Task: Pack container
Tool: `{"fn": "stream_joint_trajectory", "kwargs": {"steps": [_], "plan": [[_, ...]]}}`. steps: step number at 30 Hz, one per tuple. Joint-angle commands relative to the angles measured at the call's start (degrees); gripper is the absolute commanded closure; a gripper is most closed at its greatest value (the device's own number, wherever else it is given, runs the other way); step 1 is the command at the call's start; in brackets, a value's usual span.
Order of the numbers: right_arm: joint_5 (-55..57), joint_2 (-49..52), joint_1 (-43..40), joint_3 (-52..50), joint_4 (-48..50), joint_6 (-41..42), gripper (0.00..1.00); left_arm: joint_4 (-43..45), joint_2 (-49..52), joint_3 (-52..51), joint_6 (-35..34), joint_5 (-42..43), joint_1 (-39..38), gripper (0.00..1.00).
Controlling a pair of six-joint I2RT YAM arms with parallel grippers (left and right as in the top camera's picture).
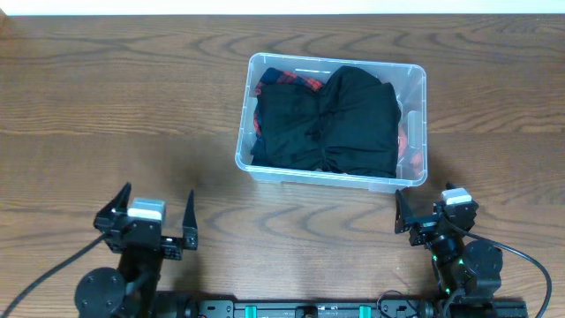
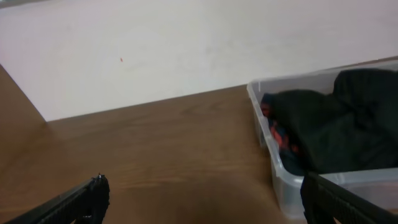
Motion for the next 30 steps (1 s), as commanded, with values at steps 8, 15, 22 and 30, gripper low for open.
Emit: {"fn": "stream_joint_trajectory", "kwargs": {"steps": [8, 15, 22, 30], "plan": [[-0.2, -0.4, 0.5, -0.2, 0.1, -0.8, 0.01, 5.4, -8.6, -12.2, 0.5, 0.8, 0.5, 0.02], [-0.2, -0.4, 0.5, -0.2, 0.1, -0.8, 0.01, 11.1, -8.5, -19.5, -0.5, 0.8, 0.5, 0.02], [-0.2, -0.4, 0.5, -0.2, 0.1, -0.8, 0.01, 12.4, -8.5, -25.1, -0.5, 0.8, 0.5, 0.02], [-0.2, -0.4, 0.5, -0.2, 0.1, -0.8, 0.01, 12.4, -8.5, -28.8, -0.5, 0.8, 0.5, 0.02]]}}
